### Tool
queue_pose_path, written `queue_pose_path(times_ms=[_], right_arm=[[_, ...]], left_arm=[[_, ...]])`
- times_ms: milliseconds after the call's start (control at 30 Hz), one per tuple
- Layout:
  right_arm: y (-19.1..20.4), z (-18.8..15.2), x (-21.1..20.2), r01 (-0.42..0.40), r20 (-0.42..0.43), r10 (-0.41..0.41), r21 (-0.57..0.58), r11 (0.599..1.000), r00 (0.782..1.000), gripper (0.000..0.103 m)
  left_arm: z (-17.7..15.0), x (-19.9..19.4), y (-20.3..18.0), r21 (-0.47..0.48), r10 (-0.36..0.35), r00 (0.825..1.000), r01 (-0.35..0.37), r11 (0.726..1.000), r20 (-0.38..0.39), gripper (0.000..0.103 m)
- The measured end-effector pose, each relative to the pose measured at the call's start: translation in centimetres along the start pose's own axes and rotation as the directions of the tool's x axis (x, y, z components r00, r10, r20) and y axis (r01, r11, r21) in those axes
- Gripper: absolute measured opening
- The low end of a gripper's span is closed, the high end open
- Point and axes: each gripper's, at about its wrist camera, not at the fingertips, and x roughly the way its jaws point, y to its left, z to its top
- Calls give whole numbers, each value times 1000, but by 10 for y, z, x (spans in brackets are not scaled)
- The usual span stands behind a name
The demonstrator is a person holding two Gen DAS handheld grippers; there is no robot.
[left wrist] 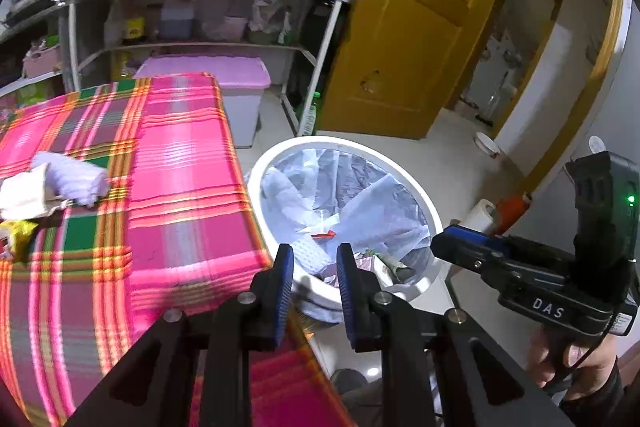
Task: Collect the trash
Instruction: 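Move the left gripper toward the yellow snack packet while the right approaches the foam net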
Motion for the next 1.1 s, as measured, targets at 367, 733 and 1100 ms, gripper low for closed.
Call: queue_pose_path(times_ms=[367,733,1100], right_arm=[[48,-7,-10,-73,11,75,-100,992,997,28],[80,-8,-8,-124,13,127,-158,980,992,38],[105,-3,6,-142,-25,140,-204,969,990,39]], left_arm=[[-24,-48,15,-16,57,997,-56,998,53,22],[-42,-87,47,-79,134,987,-126,989,93,22],[-50,-109,85,-149,203,972,-185,971,119,22]])
